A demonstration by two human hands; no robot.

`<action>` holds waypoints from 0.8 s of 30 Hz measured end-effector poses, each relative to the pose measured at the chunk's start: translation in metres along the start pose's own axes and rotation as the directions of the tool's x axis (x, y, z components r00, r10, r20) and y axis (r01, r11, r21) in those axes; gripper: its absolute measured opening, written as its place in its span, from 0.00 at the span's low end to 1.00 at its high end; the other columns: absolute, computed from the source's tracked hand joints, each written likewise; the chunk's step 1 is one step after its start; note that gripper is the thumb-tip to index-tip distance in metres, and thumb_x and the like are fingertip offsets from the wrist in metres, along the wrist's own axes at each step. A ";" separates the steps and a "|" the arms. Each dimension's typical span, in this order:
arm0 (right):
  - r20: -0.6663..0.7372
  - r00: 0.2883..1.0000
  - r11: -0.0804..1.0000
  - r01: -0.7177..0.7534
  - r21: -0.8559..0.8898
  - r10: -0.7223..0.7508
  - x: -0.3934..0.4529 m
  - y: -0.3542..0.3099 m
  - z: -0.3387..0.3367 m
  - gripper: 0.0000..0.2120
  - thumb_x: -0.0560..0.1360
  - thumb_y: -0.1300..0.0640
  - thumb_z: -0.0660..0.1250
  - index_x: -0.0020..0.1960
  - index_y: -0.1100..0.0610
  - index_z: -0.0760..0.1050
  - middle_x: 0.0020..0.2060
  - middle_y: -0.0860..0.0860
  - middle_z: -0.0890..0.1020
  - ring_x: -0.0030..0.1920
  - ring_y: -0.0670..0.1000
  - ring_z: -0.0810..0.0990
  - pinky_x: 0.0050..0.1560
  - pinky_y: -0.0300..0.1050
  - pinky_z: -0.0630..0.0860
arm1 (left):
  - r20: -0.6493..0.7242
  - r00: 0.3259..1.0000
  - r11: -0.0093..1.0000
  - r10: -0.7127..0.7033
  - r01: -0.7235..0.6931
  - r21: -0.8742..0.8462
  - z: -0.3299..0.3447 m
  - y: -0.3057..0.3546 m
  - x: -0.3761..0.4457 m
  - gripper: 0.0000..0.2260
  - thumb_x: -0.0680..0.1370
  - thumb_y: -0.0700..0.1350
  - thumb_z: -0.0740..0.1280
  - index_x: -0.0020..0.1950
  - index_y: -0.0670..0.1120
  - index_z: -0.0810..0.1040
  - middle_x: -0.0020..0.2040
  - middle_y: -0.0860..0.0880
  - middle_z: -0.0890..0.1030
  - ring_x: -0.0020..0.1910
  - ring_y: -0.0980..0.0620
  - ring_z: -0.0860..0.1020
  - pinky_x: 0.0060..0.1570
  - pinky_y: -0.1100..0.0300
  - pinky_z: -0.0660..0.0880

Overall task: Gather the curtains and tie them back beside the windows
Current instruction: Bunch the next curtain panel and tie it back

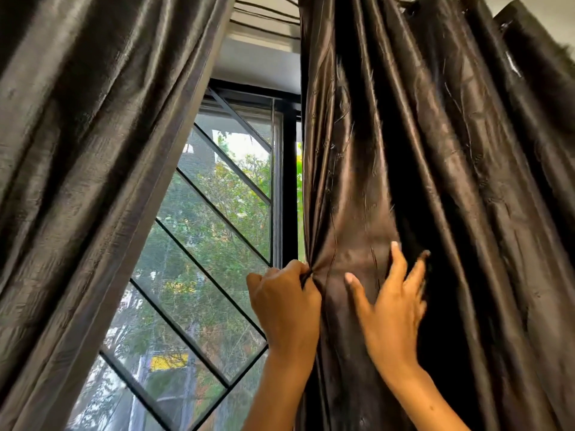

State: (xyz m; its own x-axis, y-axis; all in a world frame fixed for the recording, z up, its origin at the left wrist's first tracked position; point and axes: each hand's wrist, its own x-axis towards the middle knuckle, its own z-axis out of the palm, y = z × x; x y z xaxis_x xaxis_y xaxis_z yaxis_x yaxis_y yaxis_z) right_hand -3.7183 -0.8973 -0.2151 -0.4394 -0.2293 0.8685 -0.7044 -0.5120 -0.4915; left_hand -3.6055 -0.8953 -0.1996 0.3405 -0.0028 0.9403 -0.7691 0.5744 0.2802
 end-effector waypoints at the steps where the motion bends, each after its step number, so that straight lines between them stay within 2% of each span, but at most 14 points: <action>1: 0.084 0.993 0.994 -0.087 0.065 0.082 0.005 0.000 0.000 0.41 0.72 0.44 0.69 0.77 0.55 0.53 0.75 0.61 0.56 0.74 0.60 0.57 0.69 0.60 0.61 | -0.009 1.000 1.000 -0.023 0.023 -0.018 0.001 -0.002 0.000 0.07 0.62 0.39 0.75 0.38 0.49 0.84 0.25 0.48 0.78 0.27 0.58 0.58 0.31 0.57 0.66; 3: 0.158 0.979 0.971 -0.158 0.180 0.130 0.008 -0.004 -0.002 0.38 0.71 0.44 0.71 0.75 0.55 0.59 0.68 0.59 0.72 0.68 0.59 0.70 0.65 0.54 0.70 | -0.022 0.999 0.998 -0.045 0.044 -0.047 0.000 -0.002 -0.001 0.08 0.62 0.37 0.77 0.38 0.48 0.84 0.25 0.48 0.79 0.29 0.65 0.55 0.31 0.57 0.67; 4: 0.122 0.990 0.985 -0.094 0.142 0.077 0.005 -0.008 -0.003 0.30 0.72 0.46 0.70 0.71 0.54 0.67 0.59 0.57 0.80 0.60 0.59 0.78 0.58 0.53 0.75 | -0.008 0.999 0.996 -0.046 0.046 -0.071 0.000 -0.002 -0.001 0.07 0.64 0.38 0.77 0.39 0.48 0.84 0.26 0.48 0.80 0.28 0.65 0.57 0.33 0.57 0.67; 6: 0.071 0.993 0.992 0.104 -0.078 -0.099 -0.005 -0.013 -0.004 0.18 0.75 0.53 0.68 0.64 0.49 0.74 0.44 0.54 0.84 0.47 0.58 0.83 0.45 0.51 0.79 | 0.048 0.997 0.989 -0.052 0.058 -0.137 0.000 -0.001 0.000 0.04 0.69 0.41 0.75 0.43 0.47 0.85 0.31 0.48 0.82 0.28 0.53 0.70 0.38 0.56 0.69; 7: 0.129 0.978 0.969 0.181 -0.166 -0.161 -0.010 -0.016 -0.002 0.19 0.76 0.56 0.65 0.66 0.46 0.72 0.43 0.53 0.84 0.45 0.58 0.83 0.43 0.50 0.78 | 0.074 0.995 0.983 -0.061 0.073 -0.169 0.001 -0.001 -0.001 0.04 0.71 0.42 0.73 0.44 0.48 0.85 0.33 0.48 0.83 0.31 0.48 0.75 0.39 0.56 0.70; 10: 0.342 0.918 0.899 0.312 -0.309 -0.201 -0.022 -0.022 0.006 0.27 0.78 0.57 0.59 0.75 0.44 0.57 0.49 0.50 0.82 0.50 0.55 0.81 0.44 0.48 0.72 | 0.118 0.992 0.966 -0.054 0.082 -0.247 0.003 0.001 -0.004 0.03 0.73 0.46 0.71 0.45 0.49 0.84 0.36 0.51 0.84 0.37 0.48 0.80 0.40 0.56 0.74; 12: 0.366 0.897 0.887 0.361 -0.287 -0.246 -0.023 -0.022 0.008 0.27 0.79 0.57 0.58 0.76 0.47 0.53 0.51 0.48 0.81 0.50 0.54 0.81 0.43 0.47 0.71 | 0.115 0.992 0.948 -0.056 0.089 -0.304 0.001 0.002 -0.004 0.03 0.73 0.46 0.72 0.45 0.49 0.85 0.36 0.52 0.84 0.36 0.55 0.81 0.38 0.64 0.74; 14: 0.400 0.869 0.870 0.415 -0.266 -0.292 -0.022 -0.019 0.006 0.31 0.77 0.60 0.59 0.77 0.49 0.53 0.55 0.48 0.80 0.51 0.54 0.80 0.42 0.47 0.71 | 0.122 0.992 0.927 -0.030 0.073 -0.368 -0.003 0.003 -0.003 0.04 0.73 0.47 0.73 0.43 0.47 0.85 0.34 0.53 0.84 0.33 0.62 0.79 0.34 0.74 0.70; 16: 0.456 0.829 0.869 0.452 -0.204 -0.324 -0.018 -0.016 0.004 0.30 0.75 0.62 0.59 0.75 0.50 0.58 0.62 0.48 0.77 0.55 0.54 0.79 0.42 0.43 0.70 | 0.160 0.986 0.905 -0.041 0.104 -0.413 -0.006 0.004 -0.002 0.06 0.71 0.48 0.75 0.43 0.46 0.85 0.36 0.54 0.84 0.34 0.64 0.79 0.36 0.71 0.74; 18: 0.521 0.776 0.883 0.462 -0.085 -0.355 -0.012 -0.010 0.003 0.26 0.77 0.55 0.57 0.75 0.49 0.62 0.73 0.45 0.66 0.69 0.48 0.68 0.57 0.31 0.66 | 0.172 0.982 0.914 -0.083 0.144 -0.379 -0.004 0.001 0.002 0.06 0.69 0.44 0.76 0.45 0.46 0.85 0.39 0.52 0.85 0.38 0.59 0.82 0.42 0.66 0.76; 19: 0.517 0.780 0.906 0.422 -0.020 -0.352 -0.008 -0.007 0.001 0.24 0.78 0.50 0.54 0.74 0.48 0.64 0.76 0.45 0.58 0.74 0.45 0.58 0.64 0.24 0.55 | 0.170 0.980 0.923 -0.104 0.159 -0.351 -0.002 -0.001 0.004 0.06 0.69 0.41 0.75 0.45 0.45 0.85 0.40 0.50 0.85 0.40 0.56 0.83 0.43 0.65 0.76; 20: 0.474 0.823 0.940 0.340 0.028 -0.312 -0.005 -0.004 -0.001 0.23 0.79 0.46 0.53 0.72 0.48 0.66 0.77 0.46 0.51 0.76 0.44 0.50 0.65 0.22 0.46 | 0.168 0.978 0.929 -0.121 0.171 -0.329 -0.002 -0.004 0.007 0.06 0.69 0.39 0.75 0.45 0.45 0.85 0.40 0.49 0.85 0.40 0.53 0.83 0.44 0.64 0.76; 22: 0.332 0.927 0.984 0.177 0.031 -0.177 0.001 0.006 -0.003 0.22 0.79 0.44 0.56 0.71 0.49 0.69 0.77 0.53 0.45 0.76 0.51 0.52 0.69 0.30 0.51 | 0.173 0.976 0.931 -0.131 0.182 -0.318 -0.001 -0.008 0.009 0.06 0.69 0.38 0.74 0.44 0.45 0.85 0.39 0.48 0.85 0.40 0.52 0.83 0.45 0.61 0.77; 24: 0.283 0.958 0.992 0.067 -0.106 -0.034 0.007 0.014 0.000 0.32 0.77 0.40 0.58 0.76 0.51 0.56 0.77 0.60 0.46 0.75 0.58 0.56 0.71 0.47 0.59 | 0.178 0.976 0.924 -0.129 0.183 -0.336 -0.001 -0.008 0.008 0.06 0.69 0.37 0.74 0.44 0.45 0.85 0.39 0.49 0.85 0.40 0.53 0.83 0.45 0.62 0.77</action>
State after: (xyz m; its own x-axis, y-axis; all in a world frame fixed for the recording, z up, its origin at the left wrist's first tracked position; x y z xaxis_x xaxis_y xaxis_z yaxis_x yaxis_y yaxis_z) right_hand -3.7311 -0.9055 -0.2161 -0.2391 -0.4367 0.8672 -0.7872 -0.4356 -0.4364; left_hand -3.5958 -0.8995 -0.1944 0.3353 -0.2222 0.9155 -0.4663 0.8053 0.3662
